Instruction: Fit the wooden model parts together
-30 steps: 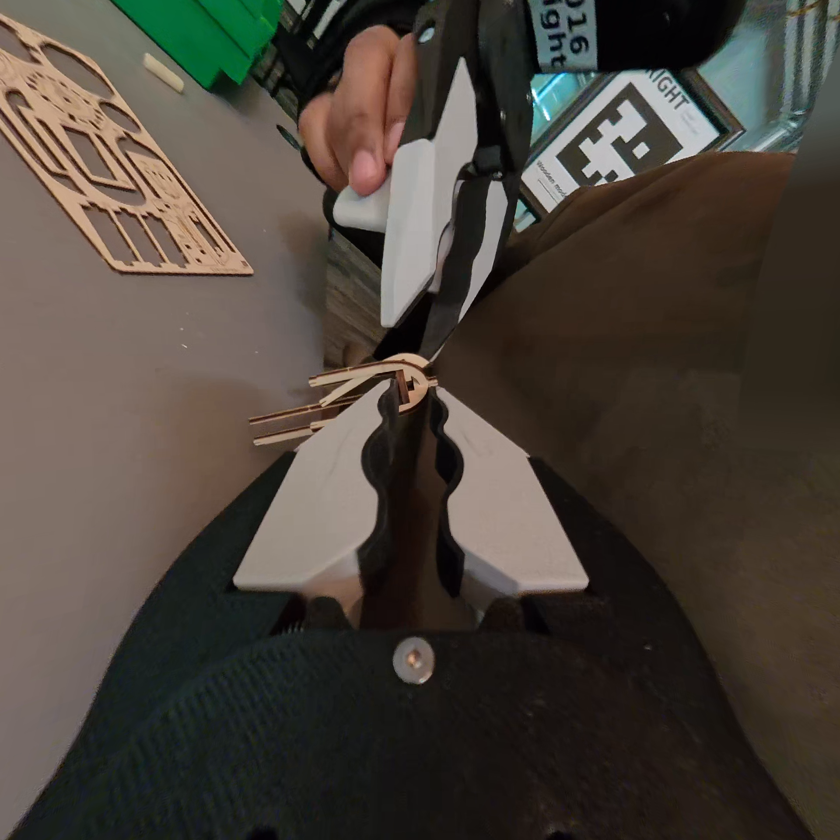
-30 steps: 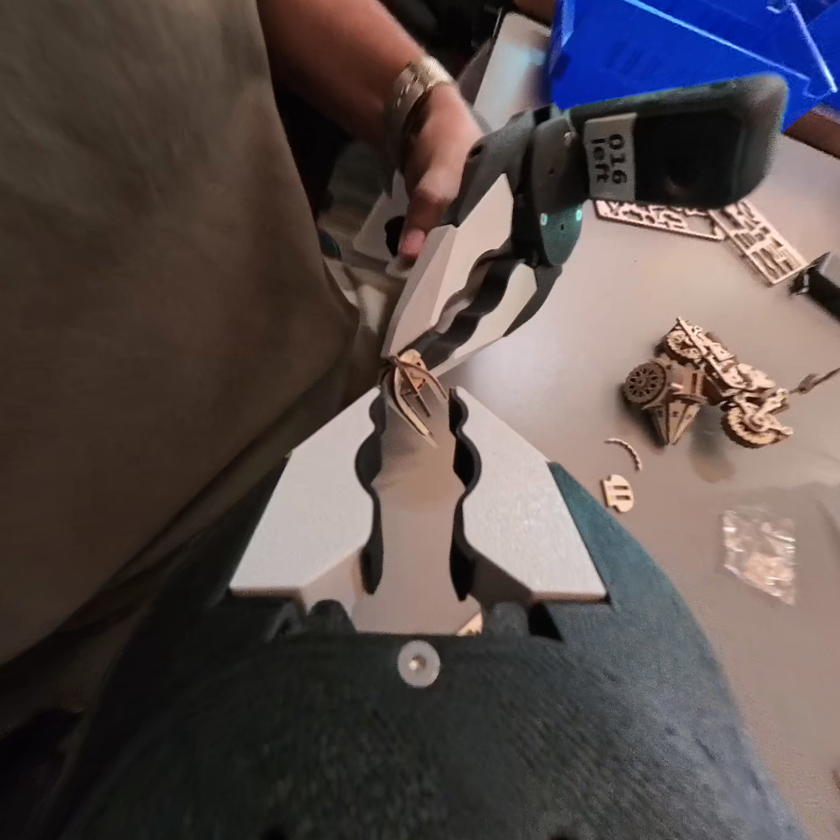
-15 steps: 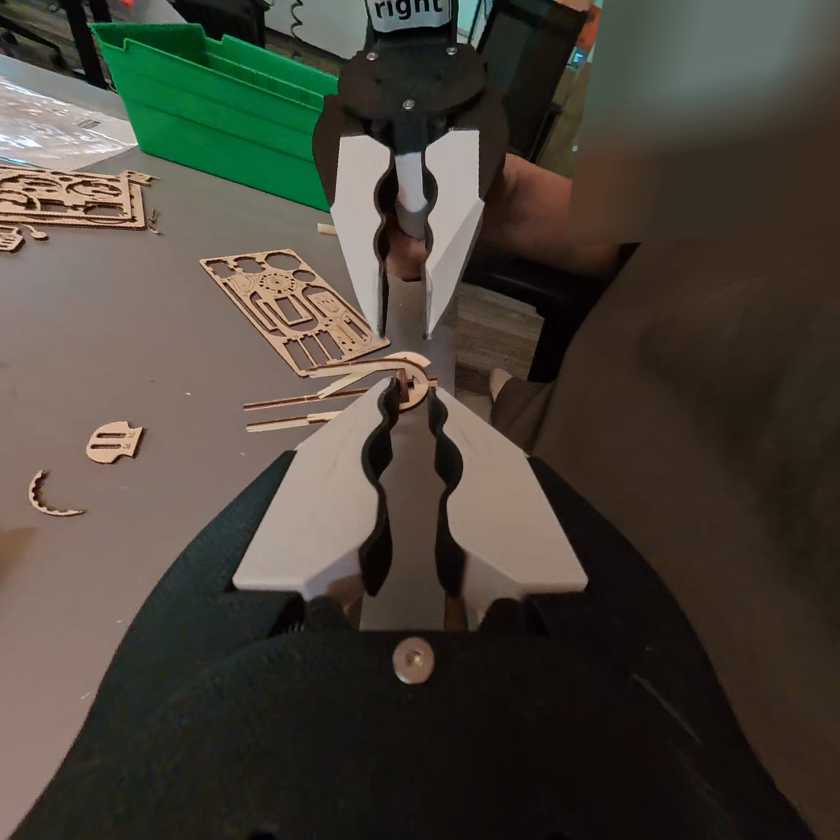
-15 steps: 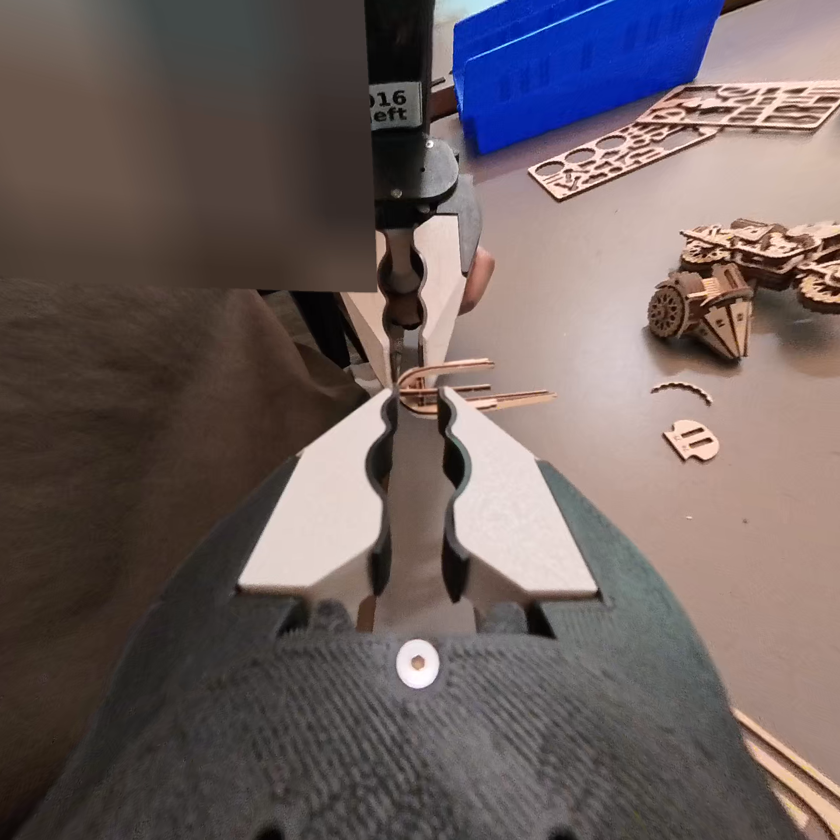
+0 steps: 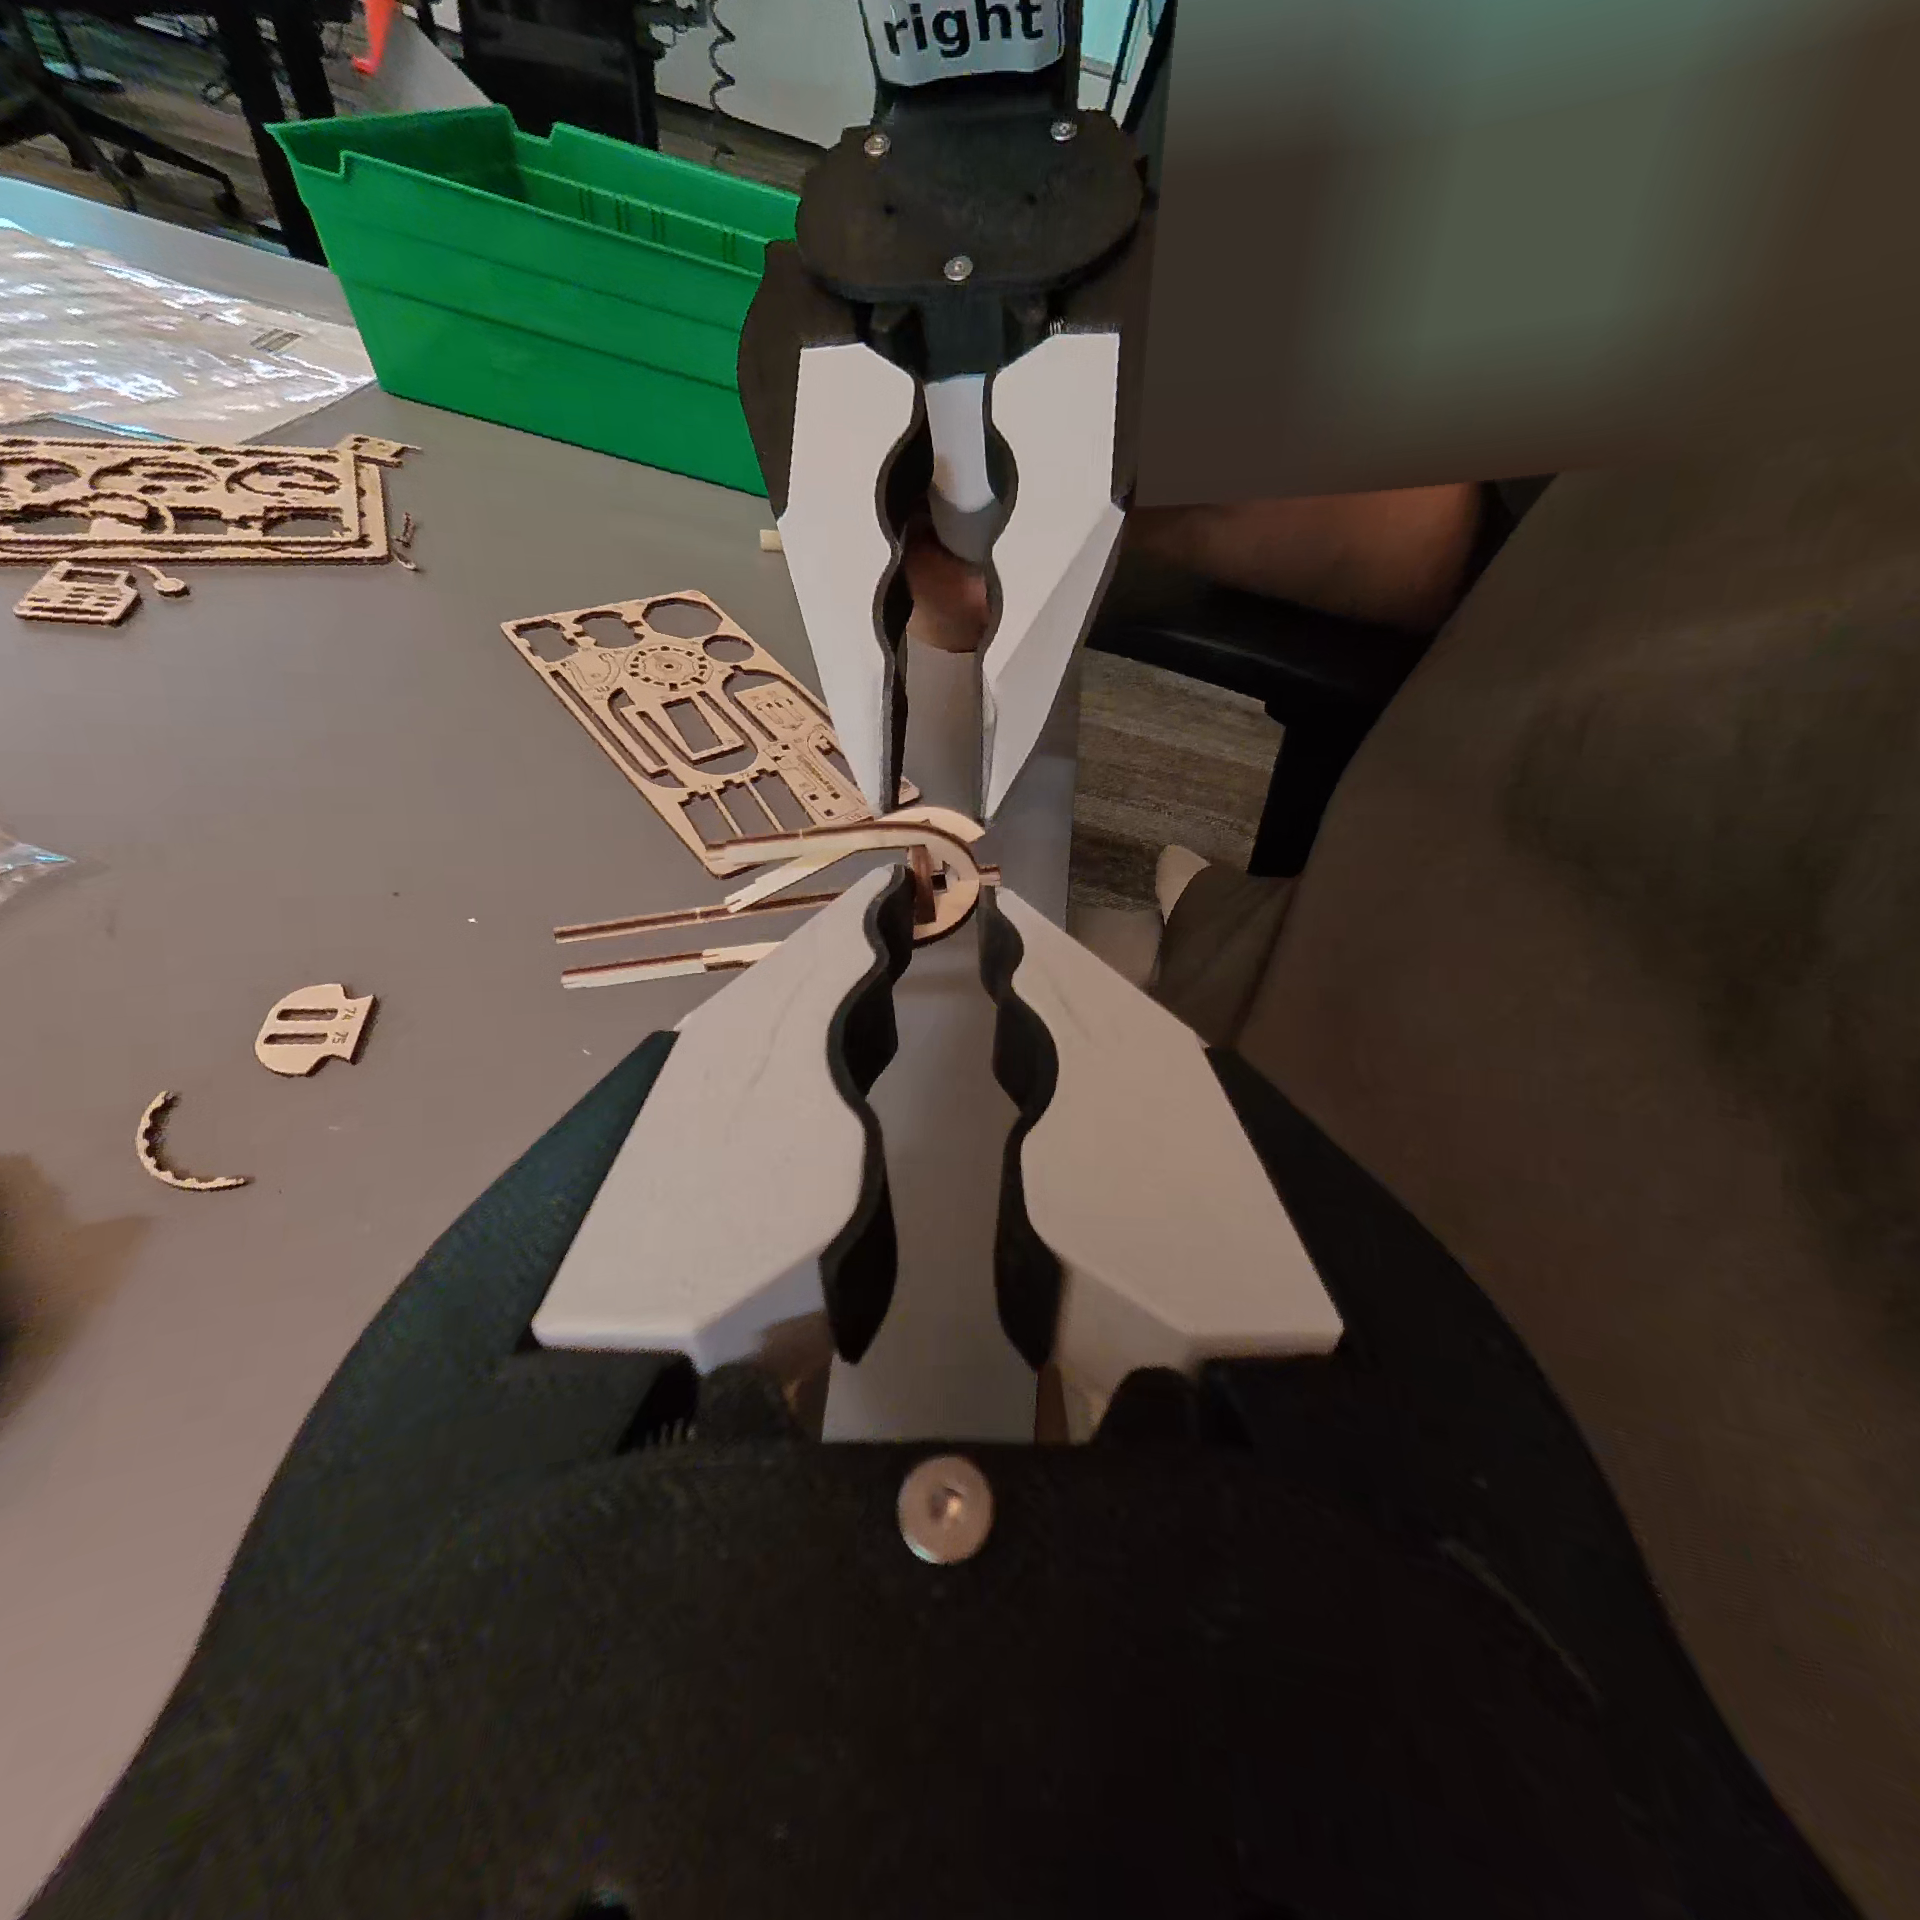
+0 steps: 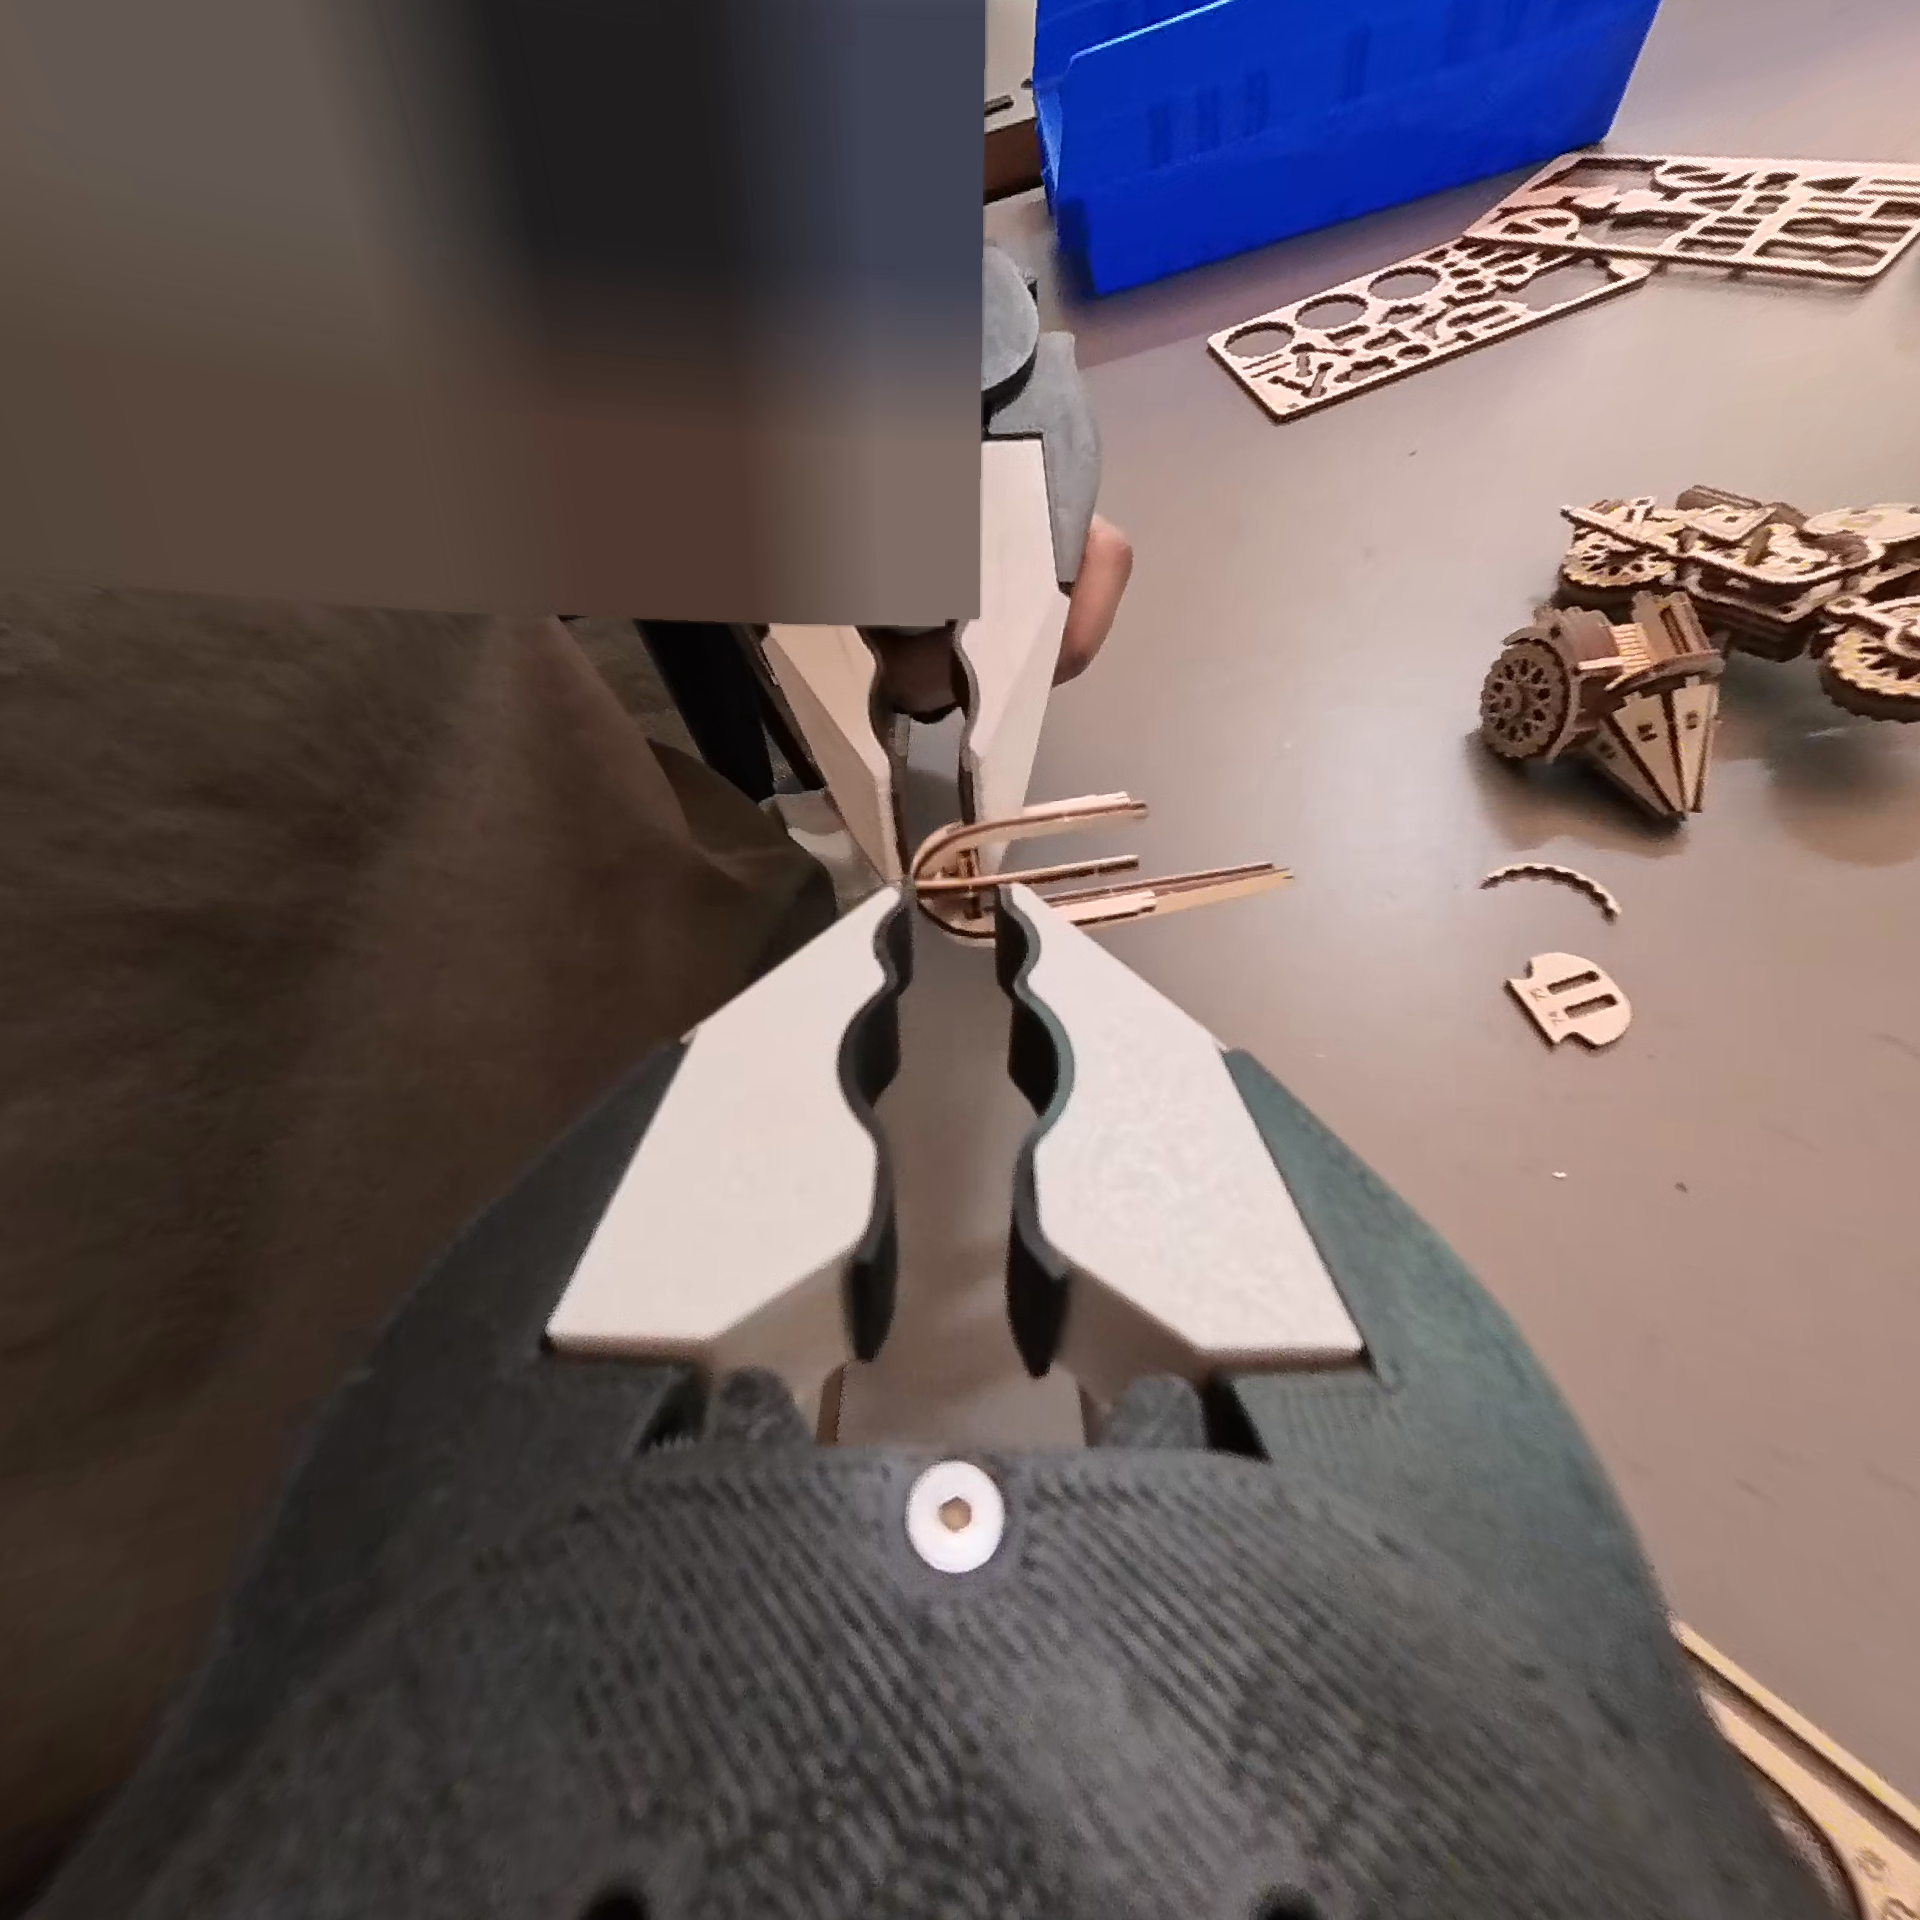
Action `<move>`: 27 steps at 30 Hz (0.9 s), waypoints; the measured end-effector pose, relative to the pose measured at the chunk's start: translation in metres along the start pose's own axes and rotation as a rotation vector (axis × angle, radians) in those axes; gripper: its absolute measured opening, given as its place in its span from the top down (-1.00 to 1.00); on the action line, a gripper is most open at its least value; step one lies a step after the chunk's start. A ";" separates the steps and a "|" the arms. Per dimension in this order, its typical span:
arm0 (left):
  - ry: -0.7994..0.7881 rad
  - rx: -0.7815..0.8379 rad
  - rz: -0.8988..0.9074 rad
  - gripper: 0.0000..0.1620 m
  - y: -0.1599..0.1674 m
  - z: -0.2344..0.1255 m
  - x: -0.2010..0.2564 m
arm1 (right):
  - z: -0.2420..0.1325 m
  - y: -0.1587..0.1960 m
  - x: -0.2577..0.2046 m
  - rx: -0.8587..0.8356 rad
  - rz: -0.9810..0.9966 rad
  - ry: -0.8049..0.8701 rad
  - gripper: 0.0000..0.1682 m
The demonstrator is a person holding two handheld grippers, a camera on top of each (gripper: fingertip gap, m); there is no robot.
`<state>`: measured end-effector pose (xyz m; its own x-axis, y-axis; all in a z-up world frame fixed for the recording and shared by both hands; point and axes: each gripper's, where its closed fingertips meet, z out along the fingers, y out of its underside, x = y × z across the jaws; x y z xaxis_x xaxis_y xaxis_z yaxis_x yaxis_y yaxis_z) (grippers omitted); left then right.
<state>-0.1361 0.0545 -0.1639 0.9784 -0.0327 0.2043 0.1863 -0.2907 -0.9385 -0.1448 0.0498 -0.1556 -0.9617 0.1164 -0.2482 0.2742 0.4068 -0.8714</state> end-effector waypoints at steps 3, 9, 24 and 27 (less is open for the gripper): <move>-0.007 0.002 -0.006 0.88 0.000 0.000 0.000 | 0.000 0.000 0.000 -0.012 -0.033 0.021 0.84; -0.021 0.004 -0.024 0.88 0.000 0.001 -0.003 | 0.001 0.001 0.003 -0.060 -0.144 0.101 0.84; 0.000 0.032 0.045 0.88 -0.003 -0.002 0.005 | 0.003 -0.002 -0.002 -0.053 -0.121 0.084 0.85; -0.005 0.024 0.034 0.88 -0.003 -0.001 0.003 | 0.002 -0.002 -0.001 -0.056 -0.128 0.097 0.85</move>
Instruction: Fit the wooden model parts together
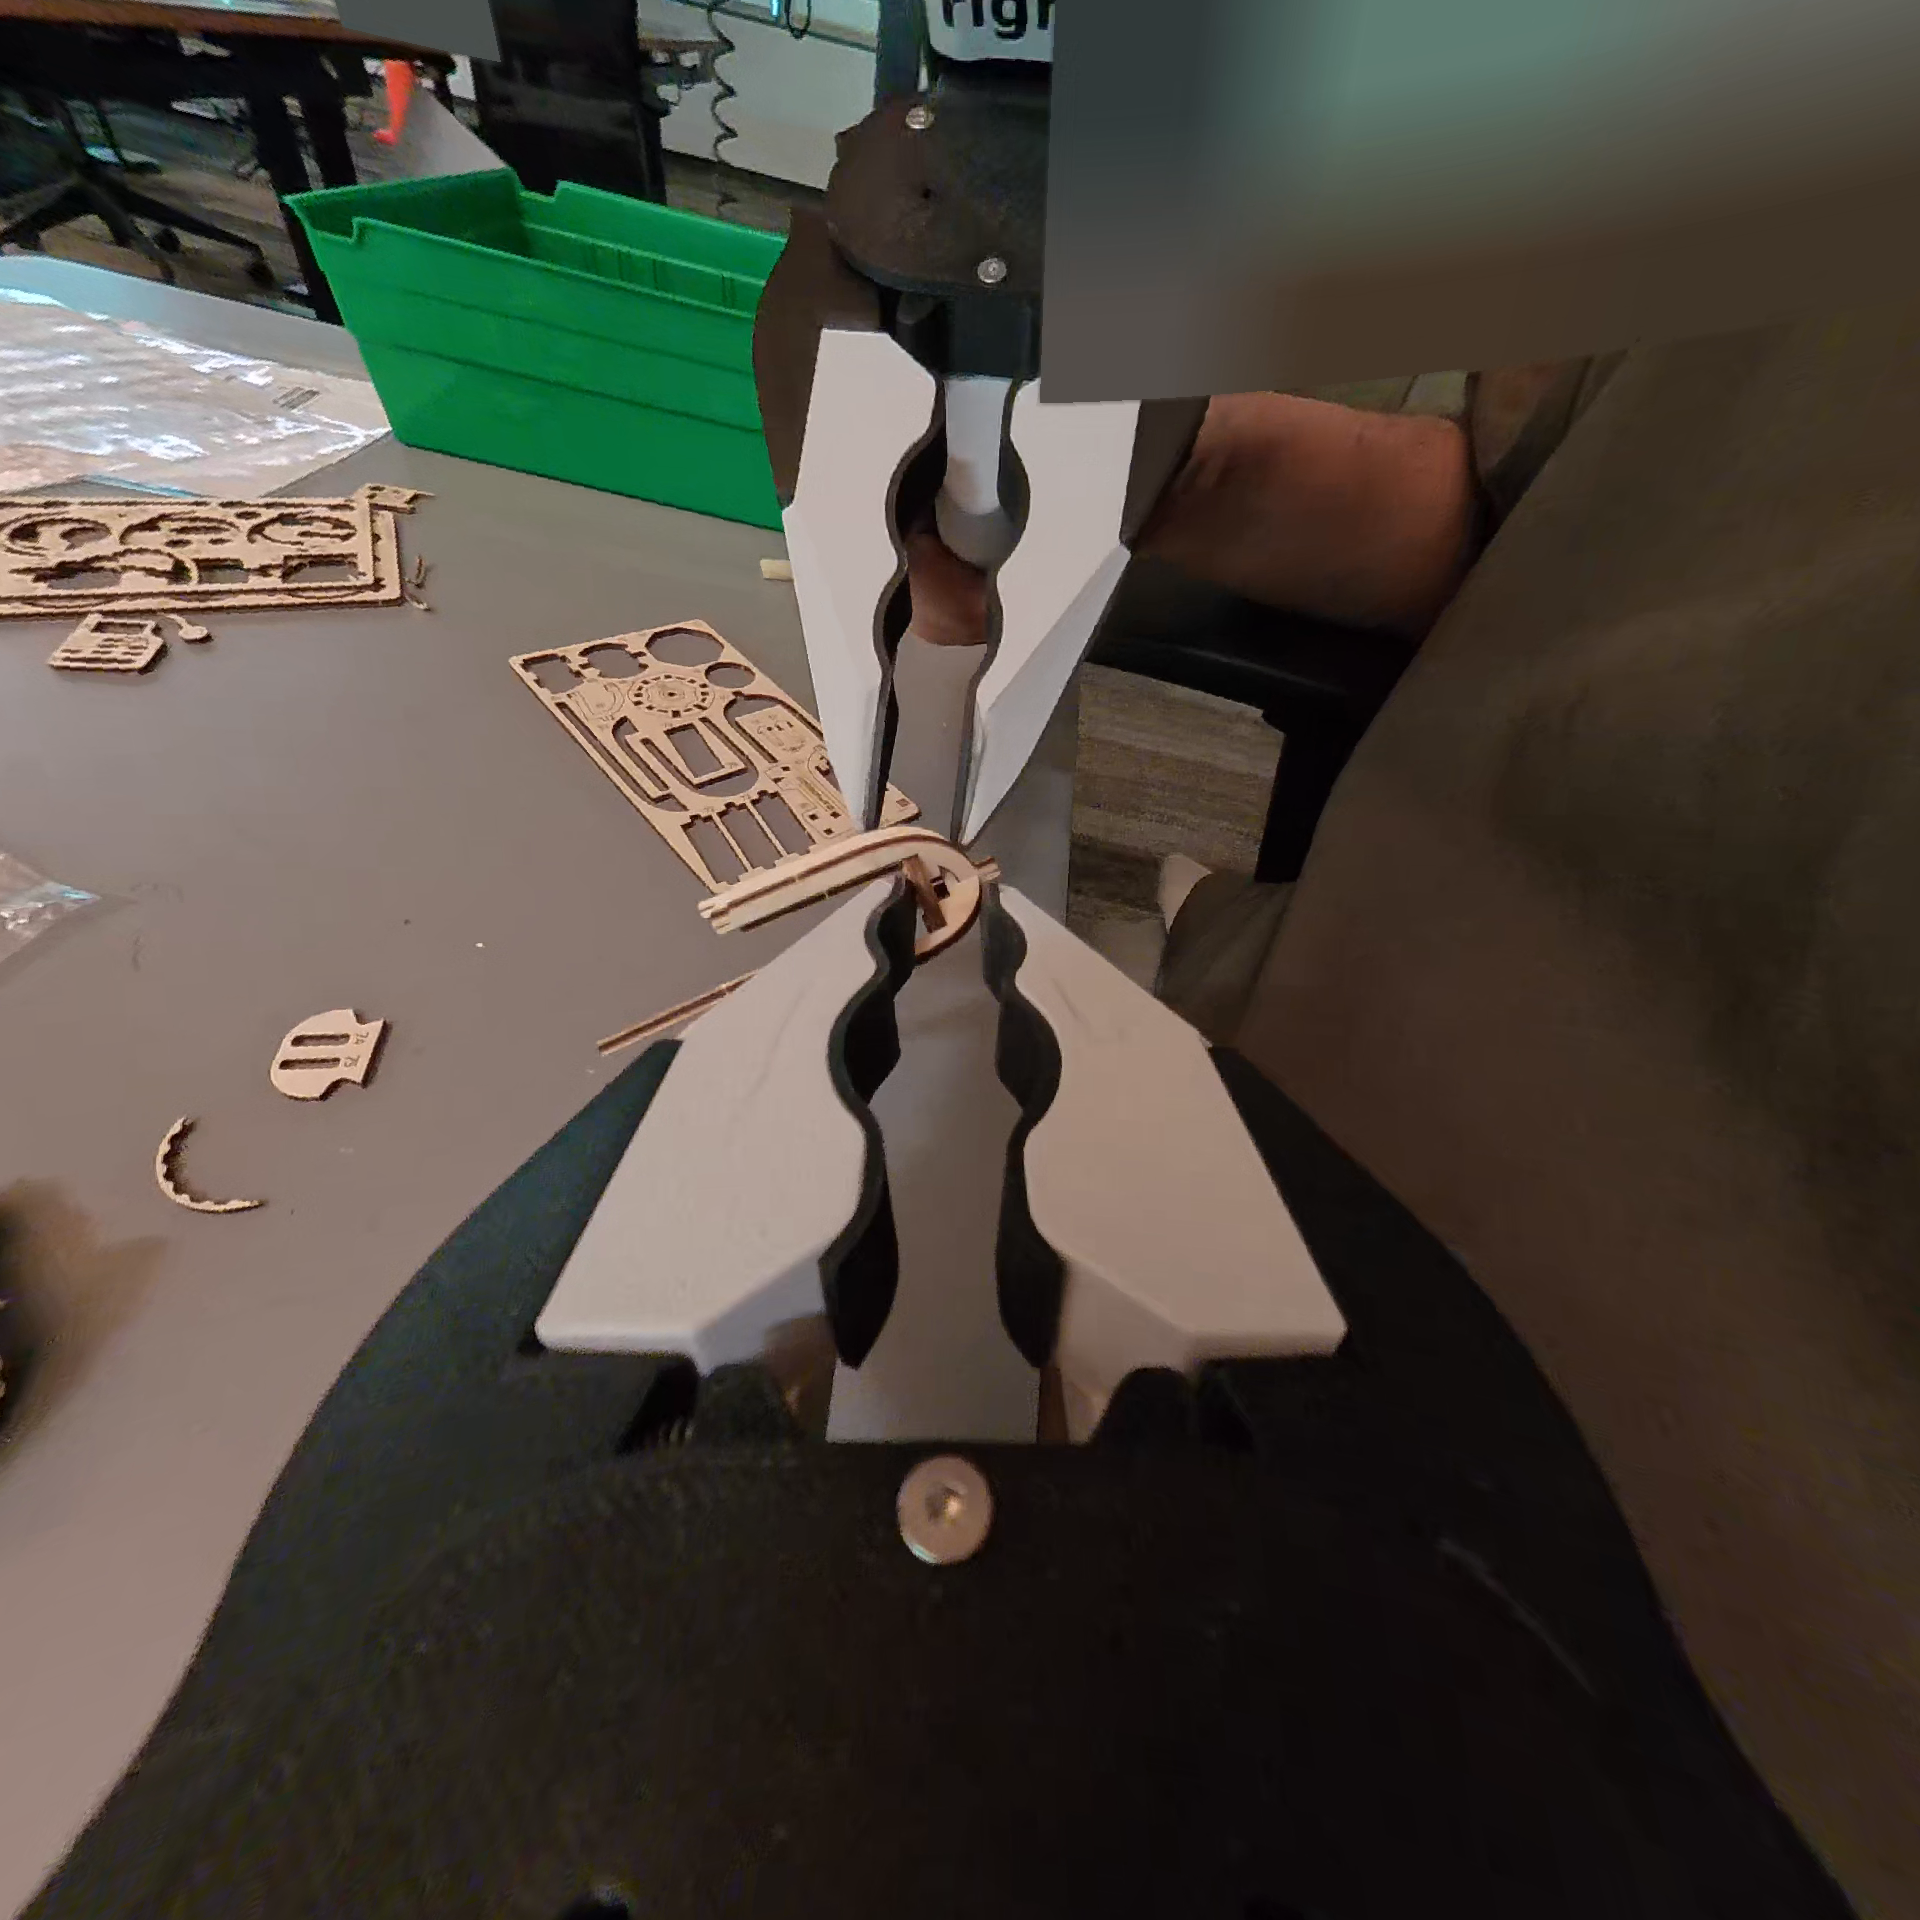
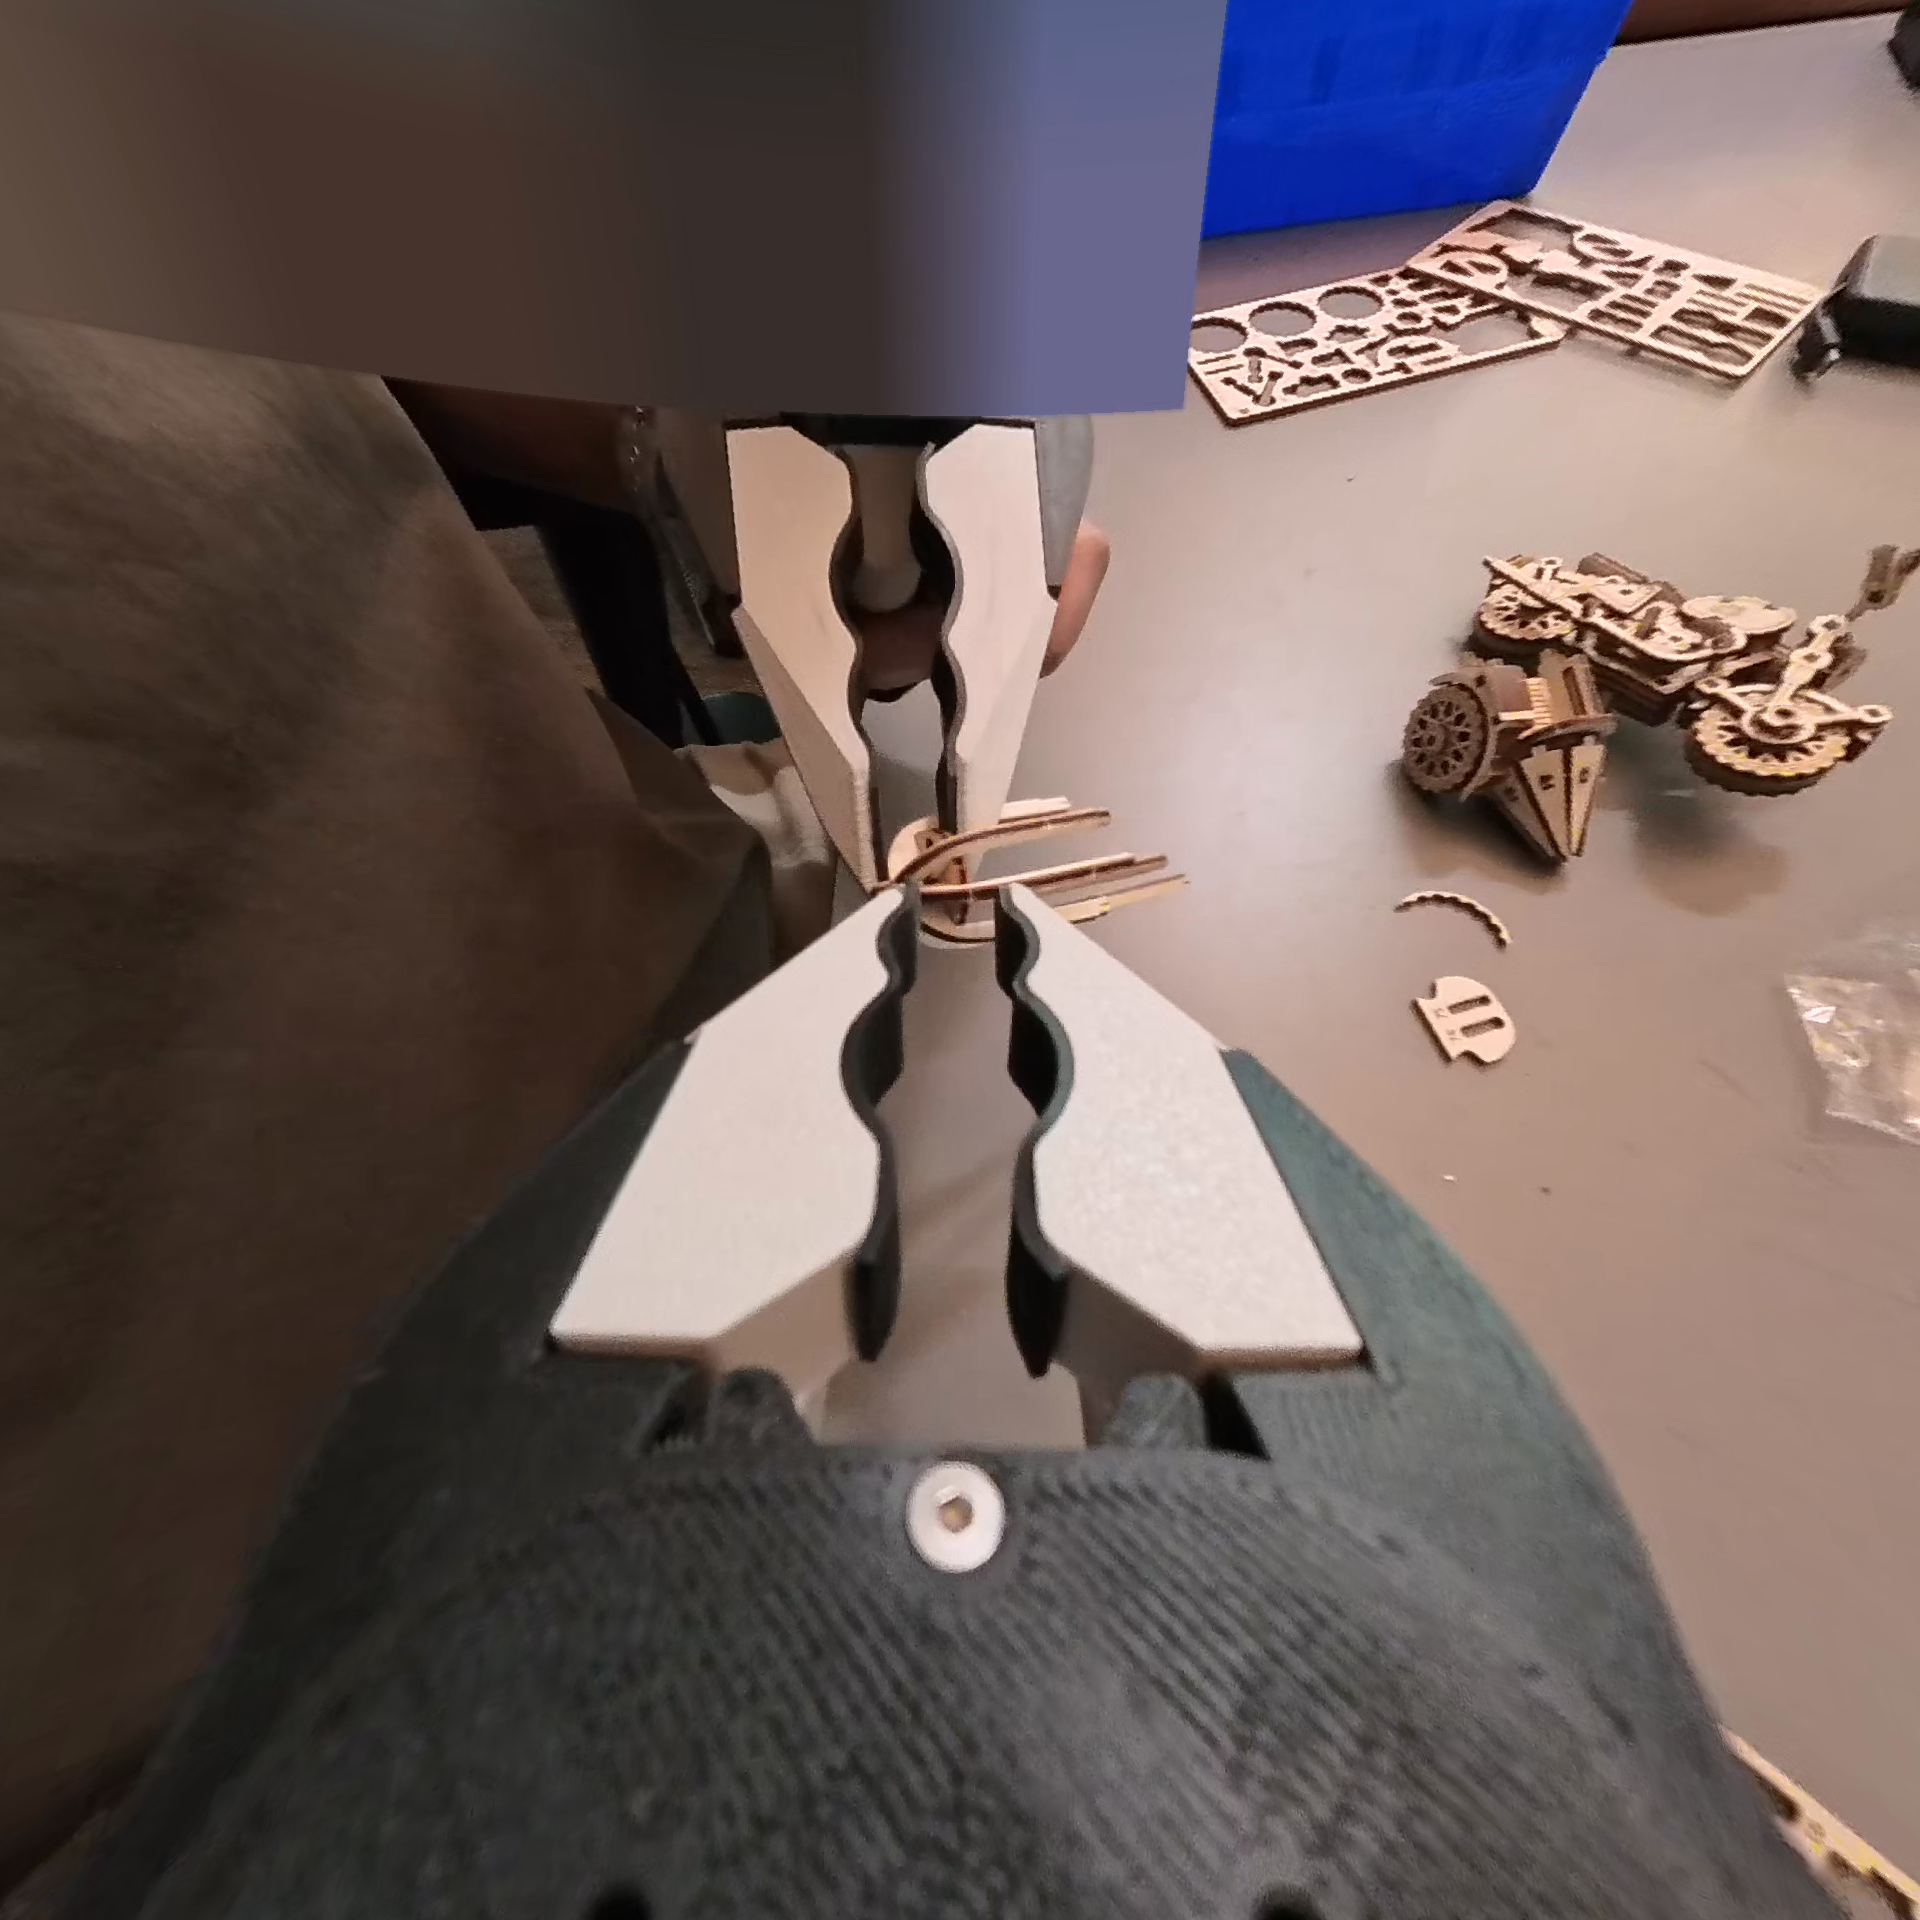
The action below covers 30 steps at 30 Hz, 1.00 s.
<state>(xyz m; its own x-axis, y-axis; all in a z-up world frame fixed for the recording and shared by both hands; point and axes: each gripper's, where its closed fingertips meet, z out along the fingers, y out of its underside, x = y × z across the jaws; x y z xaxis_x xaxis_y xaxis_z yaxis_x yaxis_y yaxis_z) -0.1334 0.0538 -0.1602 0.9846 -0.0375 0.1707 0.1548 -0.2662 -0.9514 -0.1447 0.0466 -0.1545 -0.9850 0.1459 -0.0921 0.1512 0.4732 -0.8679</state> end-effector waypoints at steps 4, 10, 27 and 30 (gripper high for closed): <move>-0.012 0.001 0.052 0.87 -0.002 -0.002 -0.001 | 0.000 -0.004 0.001 0.010 -0.022 0.023 0.86; -0.060 -0.011 0.088 0.88 -0.001 -0.005 -0.009 | 0.000 -0.003 0.008 0.024 -0.045 0.072 0.76; 0.054 0.329 -0.344 0.88 -0.036 -0.036 -0.037 | -0.016 -0.008 0.041 0.218 0.136 0.098 0.71; 0.043 0.304 -0.319 0.88 -0.033 -0.031 -0.035 | -0.020 -0.019 0.035 0.274 0.133 0.073 0.69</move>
<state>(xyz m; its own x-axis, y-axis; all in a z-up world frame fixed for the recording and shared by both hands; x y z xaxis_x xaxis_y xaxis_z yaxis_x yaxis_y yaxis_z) -0.1755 0.0337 -0.1267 0.8802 -0.0408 0.4728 0.4740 0.0243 -0.8802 -0.1800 0.0598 -0.1314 -0.9481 0.2575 -0.1866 0.2401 0.1953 -0.9509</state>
